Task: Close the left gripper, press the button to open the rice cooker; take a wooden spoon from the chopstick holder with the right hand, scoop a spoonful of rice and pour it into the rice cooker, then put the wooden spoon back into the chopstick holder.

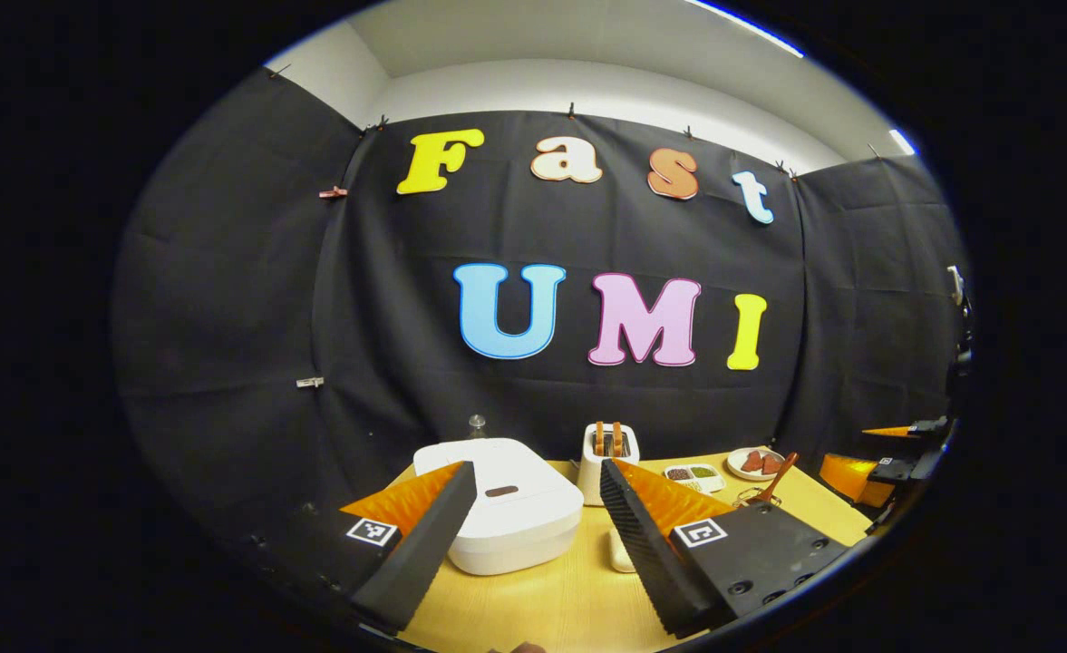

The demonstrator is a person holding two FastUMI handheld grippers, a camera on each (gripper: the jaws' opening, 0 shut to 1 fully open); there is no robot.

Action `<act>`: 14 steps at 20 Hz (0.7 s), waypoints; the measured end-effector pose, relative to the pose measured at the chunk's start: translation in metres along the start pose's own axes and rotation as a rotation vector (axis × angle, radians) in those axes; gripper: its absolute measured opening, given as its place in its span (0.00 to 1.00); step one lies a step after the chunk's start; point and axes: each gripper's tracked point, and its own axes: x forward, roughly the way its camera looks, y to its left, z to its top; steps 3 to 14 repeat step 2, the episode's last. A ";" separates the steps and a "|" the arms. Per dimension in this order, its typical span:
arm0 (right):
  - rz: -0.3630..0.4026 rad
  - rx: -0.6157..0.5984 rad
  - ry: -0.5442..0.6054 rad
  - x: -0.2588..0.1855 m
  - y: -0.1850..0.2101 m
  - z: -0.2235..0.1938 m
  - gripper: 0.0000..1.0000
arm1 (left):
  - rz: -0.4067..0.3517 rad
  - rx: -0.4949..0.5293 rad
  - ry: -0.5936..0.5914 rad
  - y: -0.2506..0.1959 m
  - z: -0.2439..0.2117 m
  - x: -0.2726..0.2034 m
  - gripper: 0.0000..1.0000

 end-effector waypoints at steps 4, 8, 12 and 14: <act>-0.020 0.018 0.037 0.000 0.005 -0.007 0.98 | -0.002 0.008 -0.005 -0.001 -0.001 0.006 0.95; -0.020 0.018 0.037 0.000 0.005 -0.007 0.98 | -0.002 0.008 -0.005 -0.001 -0.001 0.006 0.95; -0.020 0.018 0.037 0.000 0.005 -0.007 0.98 | -0.002 0.008 -0.005 -0.001 -0.001 0.006 0.95; -0.020 0.018 0.037 0.000 0.005 -0.007 0.98 | -0.002 0.008 -0.005 -0.001 -0.001 0.006 0.95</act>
